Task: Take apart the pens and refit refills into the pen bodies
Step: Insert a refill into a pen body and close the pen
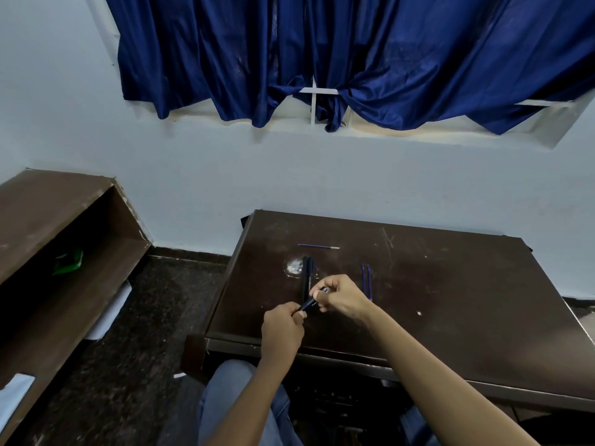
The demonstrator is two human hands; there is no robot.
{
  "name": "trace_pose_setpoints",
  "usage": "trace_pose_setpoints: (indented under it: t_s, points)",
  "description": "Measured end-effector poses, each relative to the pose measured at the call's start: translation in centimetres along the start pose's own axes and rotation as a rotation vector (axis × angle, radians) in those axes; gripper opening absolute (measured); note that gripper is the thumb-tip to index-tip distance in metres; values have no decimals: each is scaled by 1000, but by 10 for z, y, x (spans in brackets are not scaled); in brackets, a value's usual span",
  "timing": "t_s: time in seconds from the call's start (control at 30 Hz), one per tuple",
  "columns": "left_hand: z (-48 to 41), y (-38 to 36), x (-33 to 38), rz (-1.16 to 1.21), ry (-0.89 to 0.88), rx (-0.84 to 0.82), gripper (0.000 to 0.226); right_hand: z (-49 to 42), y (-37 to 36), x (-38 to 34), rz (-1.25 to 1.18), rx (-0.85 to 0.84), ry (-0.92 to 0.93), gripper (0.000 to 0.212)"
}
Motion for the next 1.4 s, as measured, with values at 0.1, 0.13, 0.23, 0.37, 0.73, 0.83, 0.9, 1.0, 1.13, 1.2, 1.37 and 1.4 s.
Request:
trace_pose_setpoints:
  t_s: [0.1, 0.13, 0.23, 0.37, 0.73, 0.83, 0.9, 1.0, 1.13, 1.2, 1.37, 1.4]
  points:
    - [-1, -13, 0, 65, 10, -81, 19, -7, -1, 9, -53, 23, -98, 5]
    - [-3, -16, 1, 99, 18, -103, 19, -7, -4, 13, -133, 65, -145, 6]
    - [-17, -21, 4, 149, 73, -125, 23, -6, -17, 30, -302, 242, -223, 28]
    - [-28, -44, 1, 115, 118, -301, 24, -14, -23, 54, -307, 397, -297, 18]
    - [-31, -66, -23, 238, 137, -358, 26, -84, 24, 61, 36, 474, -345, 12]
    - [-36, -68, -30, 242, 134, -332, 21, -102, 27, 63, 119, 450, -355, 11]
    - [-38, -68, -33, 246, 135, -319, 20, -111, 27, 66, 172, 435, -376, 10]
    - [-42, -69, -36, 255, 121, -305, 18, -119, 28, 69, 218, 439, -407, 11]
    - [-46, -71, -40, 260, 106, -305, 17, -132, 27, 75, 266, 445, -416, 15]
    - [-46, -72, -41, 268, 99, -299, 17, -134, 27, 76, 285, 448, -408, 17]
    - [-46, -73, -42, 281, 94, -298, 17, -133, 28, 73, 296, 458, -389, 17]
    - [-46, -73, -42, 284, 95, -301, 17, -132, 28, 72, 304, 461, -387, 19]
Point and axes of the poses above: each hand's wrist, its own z-axis away from the middle knuckle, its own y-axis out of the back of the hand, x = y × z, the point moved 7 cm from there along -z, towards the middle knuckle, and after that the axes turned 4 degrees about -y, right-handed, at the moved point
